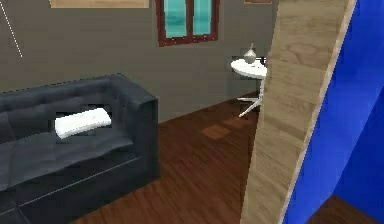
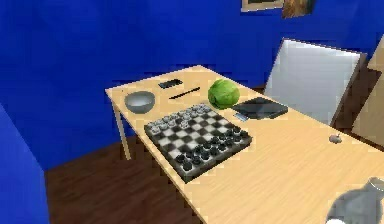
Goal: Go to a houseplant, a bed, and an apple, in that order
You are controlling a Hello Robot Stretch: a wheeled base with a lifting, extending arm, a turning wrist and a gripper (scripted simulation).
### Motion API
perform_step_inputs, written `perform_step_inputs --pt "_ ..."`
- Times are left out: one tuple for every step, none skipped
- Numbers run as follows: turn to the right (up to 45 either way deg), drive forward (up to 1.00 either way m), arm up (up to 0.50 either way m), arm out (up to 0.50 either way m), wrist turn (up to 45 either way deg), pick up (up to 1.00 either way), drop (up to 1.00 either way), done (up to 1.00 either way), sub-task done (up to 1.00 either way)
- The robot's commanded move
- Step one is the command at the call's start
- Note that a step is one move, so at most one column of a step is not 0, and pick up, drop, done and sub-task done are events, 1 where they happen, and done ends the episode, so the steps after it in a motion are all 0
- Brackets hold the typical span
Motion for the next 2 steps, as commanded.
perform_step_inputs --pt "-9.0 0.00 0.00 0.00 0.0 0.00 0.00 0.00 0.00" --pt "0.0 0.65 0.00 0.00 0.0 0.00 0.00 0.00 0.00"
